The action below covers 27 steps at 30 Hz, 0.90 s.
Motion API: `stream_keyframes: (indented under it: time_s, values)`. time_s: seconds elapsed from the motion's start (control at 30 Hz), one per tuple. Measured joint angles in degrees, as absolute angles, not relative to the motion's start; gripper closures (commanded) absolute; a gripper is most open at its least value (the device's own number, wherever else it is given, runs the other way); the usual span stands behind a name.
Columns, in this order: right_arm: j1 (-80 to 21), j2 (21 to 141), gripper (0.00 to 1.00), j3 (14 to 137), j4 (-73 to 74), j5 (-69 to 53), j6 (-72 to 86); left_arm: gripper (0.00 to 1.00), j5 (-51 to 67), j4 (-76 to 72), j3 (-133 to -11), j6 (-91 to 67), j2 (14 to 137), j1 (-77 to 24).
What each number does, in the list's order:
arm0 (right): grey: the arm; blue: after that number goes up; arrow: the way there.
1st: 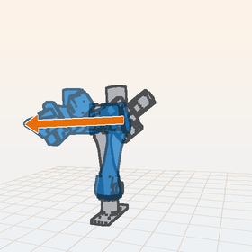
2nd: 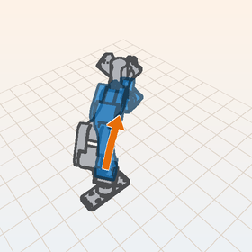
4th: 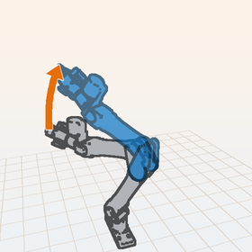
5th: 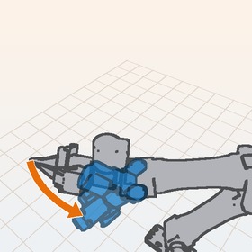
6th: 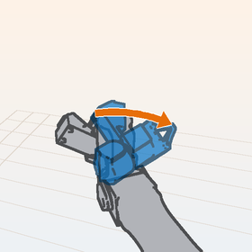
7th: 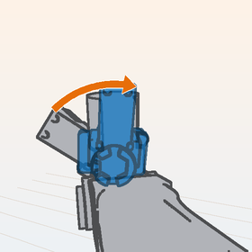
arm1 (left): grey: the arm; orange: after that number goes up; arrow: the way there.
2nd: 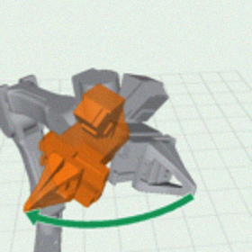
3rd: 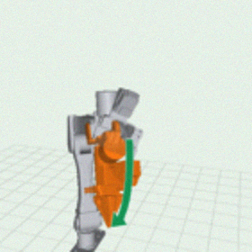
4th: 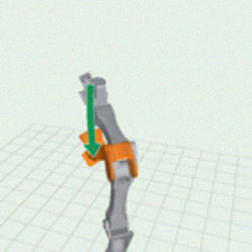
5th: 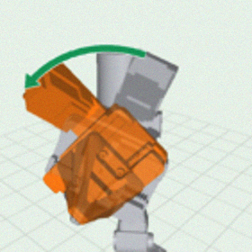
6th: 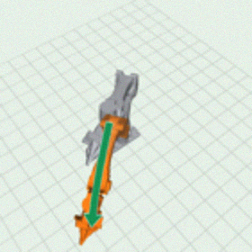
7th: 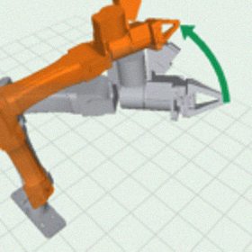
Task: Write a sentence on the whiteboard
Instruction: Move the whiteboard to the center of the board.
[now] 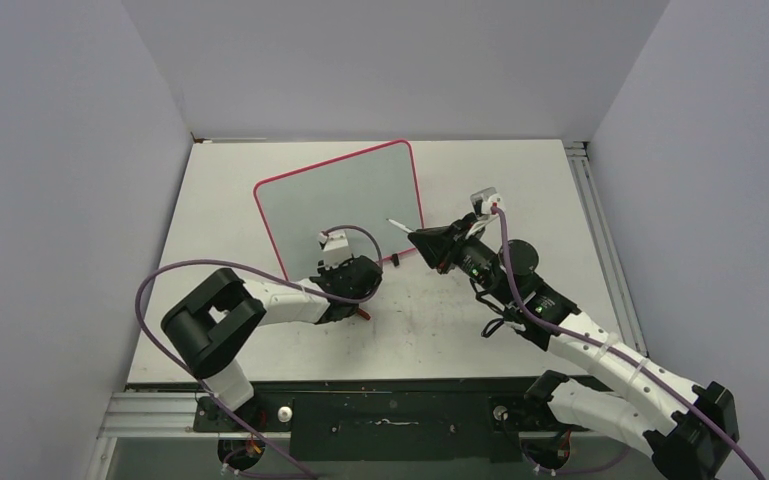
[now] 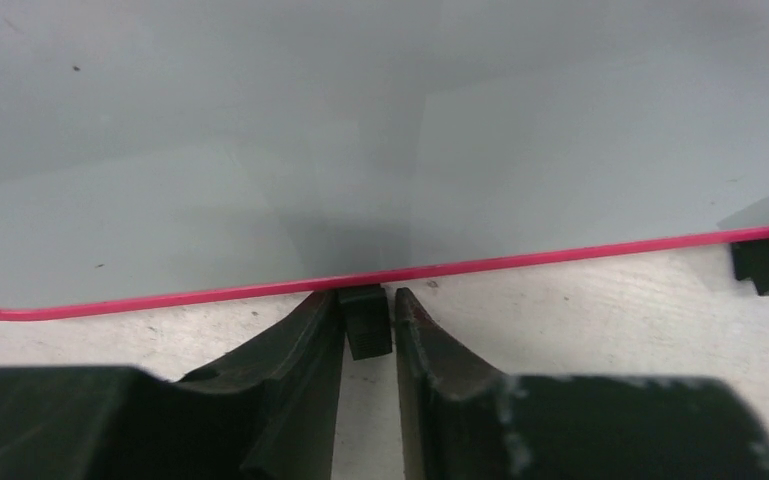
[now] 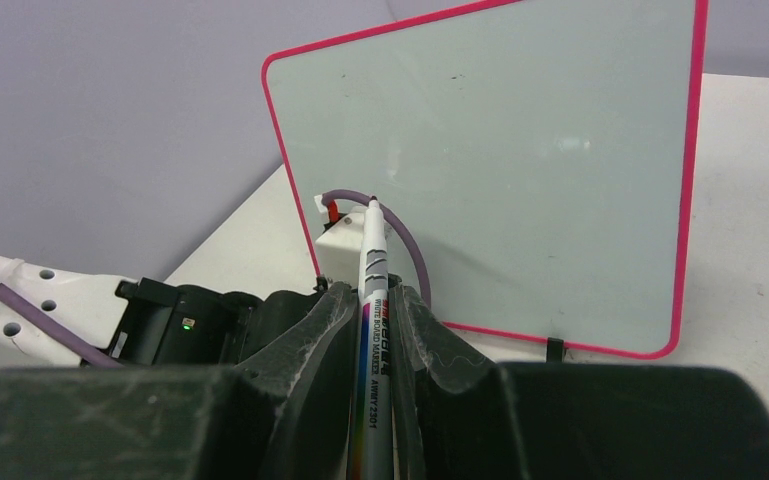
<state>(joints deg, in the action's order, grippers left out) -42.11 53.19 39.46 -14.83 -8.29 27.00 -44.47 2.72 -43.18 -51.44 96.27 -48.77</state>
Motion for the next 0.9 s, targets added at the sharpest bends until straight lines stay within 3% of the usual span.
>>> stream_keyframes:
  time_s: [0.4, 0.7, 0.9]
  values:
    - [-42.17, 52.18, 0.95, 39.48, -13.96, -7.49, 26.83, 0.36, -34.06, 4.62, -40.84, -50.46, 88.25, -52.05]
    - [-42.48, 50.70, 0.95, 39.55, -12.84, -6.61, 26.68, 0.24, -29.10, 9.17, -40.23, -45.95, 72.75, -52.10]
    - [-42.54, 49.65, 0.95, 40.01, -11.62, -5.61, 26.04, 0.21, -21.67, 20.36, -45.67, -38.28, 61.23, -49.36]
